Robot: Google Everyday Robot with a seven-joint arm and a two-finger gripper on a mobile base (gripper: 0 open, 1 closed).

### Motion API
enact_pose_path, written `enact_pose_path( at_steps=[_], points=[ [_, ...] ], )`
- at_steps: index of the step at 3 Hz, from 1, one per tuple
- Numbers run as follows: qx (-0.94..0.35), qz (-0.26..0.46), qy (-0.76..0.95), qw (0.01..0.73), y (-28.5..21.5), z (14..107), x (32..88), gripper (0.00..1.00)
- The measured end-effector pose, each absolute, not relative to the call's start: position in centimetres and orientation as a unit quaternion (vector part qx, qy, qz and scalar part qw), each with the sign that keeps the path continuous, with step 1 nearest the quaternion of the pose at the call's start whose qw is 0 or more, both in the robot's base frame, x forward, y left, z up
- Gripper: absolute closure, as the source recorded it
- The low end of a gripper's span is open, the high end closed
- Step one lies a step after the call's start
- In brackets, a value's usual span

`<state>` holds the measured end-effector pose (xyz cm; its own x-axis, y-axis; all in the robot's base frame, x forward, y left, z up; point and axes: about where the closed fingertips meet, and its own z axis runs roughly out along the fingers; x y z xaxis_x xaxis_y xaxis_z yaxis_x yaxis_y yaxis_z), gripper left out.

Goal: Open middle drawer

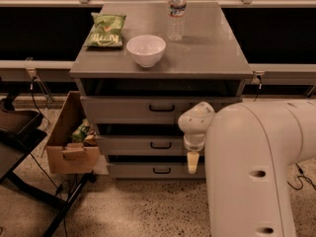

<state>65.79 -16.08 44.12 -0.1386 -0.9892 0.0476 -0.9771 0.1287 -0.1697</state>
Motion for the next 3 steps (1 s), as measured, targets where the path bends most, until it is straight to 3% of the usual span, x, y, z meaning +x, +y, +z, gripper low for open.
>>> enact_pose_path(
  at_steps=[3],
  points=[
    [-0.628, -0.028, 0.775, 0.053, -15.9, 42.3, 63.4, 0.74]
  ],
)
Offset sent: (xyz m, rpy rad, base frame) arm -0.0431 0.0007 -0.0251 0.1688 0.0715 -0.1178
